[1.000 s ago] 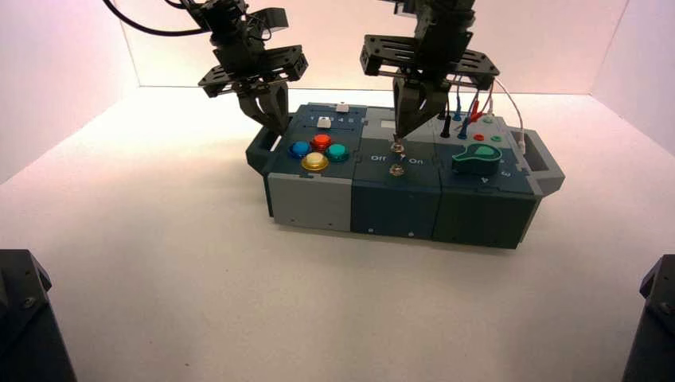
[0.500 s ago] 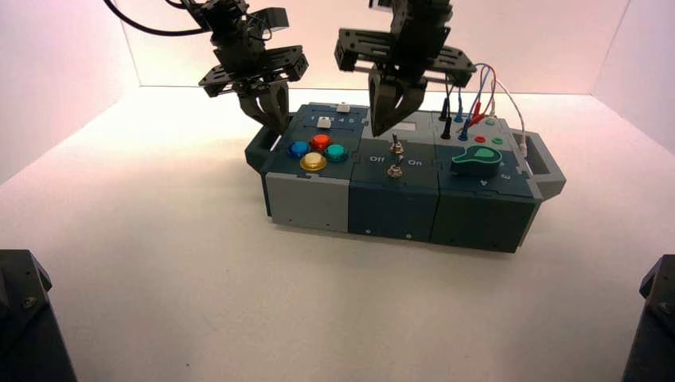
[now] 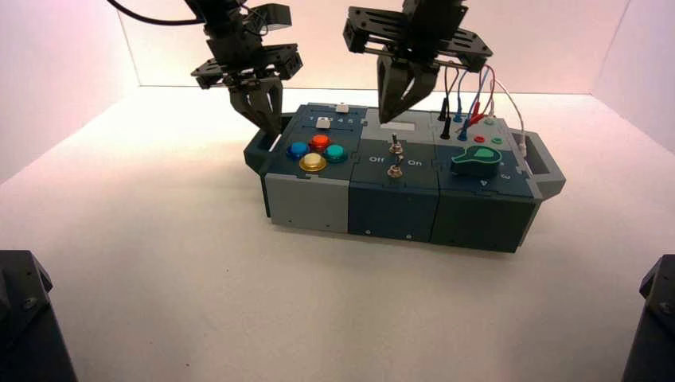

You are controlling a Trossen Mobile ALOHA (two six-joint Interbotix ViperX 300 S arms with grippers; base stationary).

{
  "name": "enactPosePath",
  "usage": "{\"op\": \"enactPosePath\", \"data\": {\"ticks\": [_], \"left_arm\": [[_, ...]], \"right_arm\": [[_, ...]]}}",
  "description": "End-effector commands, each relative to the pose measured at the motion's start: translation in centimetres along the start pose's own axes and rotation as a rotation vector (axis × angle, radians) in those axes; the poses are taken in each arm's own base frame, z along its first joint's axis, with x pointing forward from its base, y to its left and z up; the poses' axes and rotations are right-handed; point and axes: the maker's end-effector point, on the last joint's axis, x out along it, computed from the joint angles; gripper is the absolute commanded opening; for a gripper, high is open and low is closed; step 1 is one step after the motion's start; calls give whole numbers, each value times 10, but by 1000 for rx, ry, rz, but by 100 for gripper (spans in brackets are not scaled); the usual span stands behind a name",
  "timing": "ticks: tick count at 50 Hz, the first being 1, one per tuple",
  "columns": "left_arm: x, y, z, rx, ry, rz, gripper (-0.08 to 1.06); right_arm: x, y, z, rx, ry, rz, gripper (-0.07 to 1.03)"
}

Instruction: Flip the top switch off with the right gripper.

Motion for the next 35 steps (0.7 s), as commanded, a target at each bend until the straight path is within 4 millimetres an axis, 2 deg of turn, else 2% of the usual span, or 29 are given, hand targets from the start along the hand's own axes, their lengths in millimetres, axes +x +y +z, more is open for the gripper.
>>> {"op": "enactPosePath", "data": {"ticks": [1, 11, 24, 35], "left_arm": [[-25, -7, 12, 11, -41, -6, -3], [-43, -13, 11, 11, -41, -15, -3], [-72, -16, 19, 63, -94, 11, -3], [-80, -15, 25, 79, -116, 27, -3]], "right_arm": [[-16, 3, 5, -14, -43, 20, -2], [-31, 0, 2, -48, -67, 18, -2], [-55, 0, 4, -199, -84, 10, -2], [-57, -2, -4, -311, -50, 3, -2]]}}
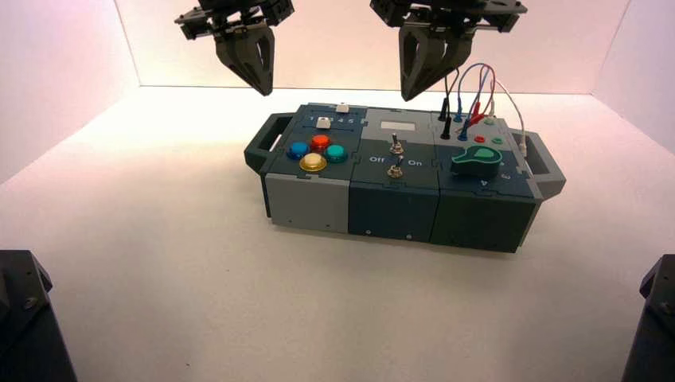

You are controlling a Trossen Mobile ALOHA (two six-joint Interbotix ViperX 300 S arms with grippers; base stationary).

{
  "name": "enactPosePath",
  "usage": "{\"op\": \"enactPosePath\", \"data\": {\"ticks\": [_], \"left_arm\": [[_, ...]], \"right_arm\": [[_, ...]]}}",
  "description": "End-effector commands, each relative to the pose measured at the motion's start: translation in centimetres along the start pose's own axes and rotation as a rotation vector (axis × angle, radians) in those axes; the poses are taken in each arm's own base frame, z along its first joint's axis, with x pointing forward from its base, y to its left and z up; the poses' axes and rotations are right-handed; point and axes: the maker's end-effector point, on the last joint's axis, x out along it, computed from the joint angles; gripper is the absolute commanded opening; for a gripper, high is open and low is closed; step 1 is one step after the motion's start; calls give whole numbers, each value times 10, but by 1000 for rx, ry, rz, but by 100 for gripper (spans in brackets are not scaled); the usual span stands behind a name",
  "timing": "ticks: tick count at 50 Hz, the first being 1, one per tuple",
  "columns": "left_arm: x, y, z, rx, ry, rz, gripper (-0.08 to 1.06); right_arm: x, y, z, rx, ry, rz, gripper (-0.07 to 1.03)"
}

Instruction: Flip the top switch off with the right gripper.

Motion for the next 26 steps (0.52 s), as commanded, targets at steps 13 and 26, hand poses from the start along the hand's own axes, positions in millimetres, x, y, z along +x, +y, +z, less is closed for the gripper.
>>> {"op": "enactPosePath", "data": {"ticks": [13, 26], "left_arm": [[-27, -4, 17, 15, -88, 9, -3], [-27, -3, 20, 28, -104, 15, -3]], "right_arm": [[-5, -1, -10, -71, 24, 3, -2], [-2, -2, -20, -76, 51, 0, -2]]}}
